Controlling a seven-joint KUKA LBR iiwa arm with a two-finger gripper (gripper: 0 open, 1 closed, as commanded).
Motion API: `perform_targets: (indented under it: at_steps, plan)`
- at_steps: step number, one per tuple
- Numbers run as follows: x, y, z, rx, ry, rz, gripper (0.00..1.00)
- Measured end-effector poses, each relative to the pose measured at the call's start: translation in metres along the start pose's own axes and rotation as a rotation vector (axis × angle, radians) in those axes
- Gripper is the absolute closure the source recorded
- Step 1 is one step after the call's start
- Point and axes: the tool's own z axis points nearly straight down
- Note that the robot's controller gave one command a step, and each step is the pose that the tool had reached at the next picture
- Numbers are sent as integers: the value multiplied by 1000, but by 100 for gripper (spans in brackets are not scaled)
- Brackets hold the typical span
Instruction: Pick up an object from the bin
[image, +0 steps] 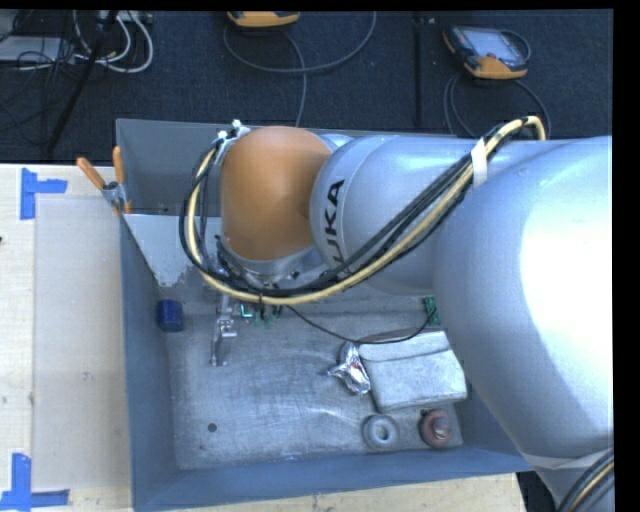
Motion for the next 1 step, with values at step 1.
perform_targets:
  at_steps: [1]
  plan:
    - [6, -95, 22, 4, -4, -10, 0]
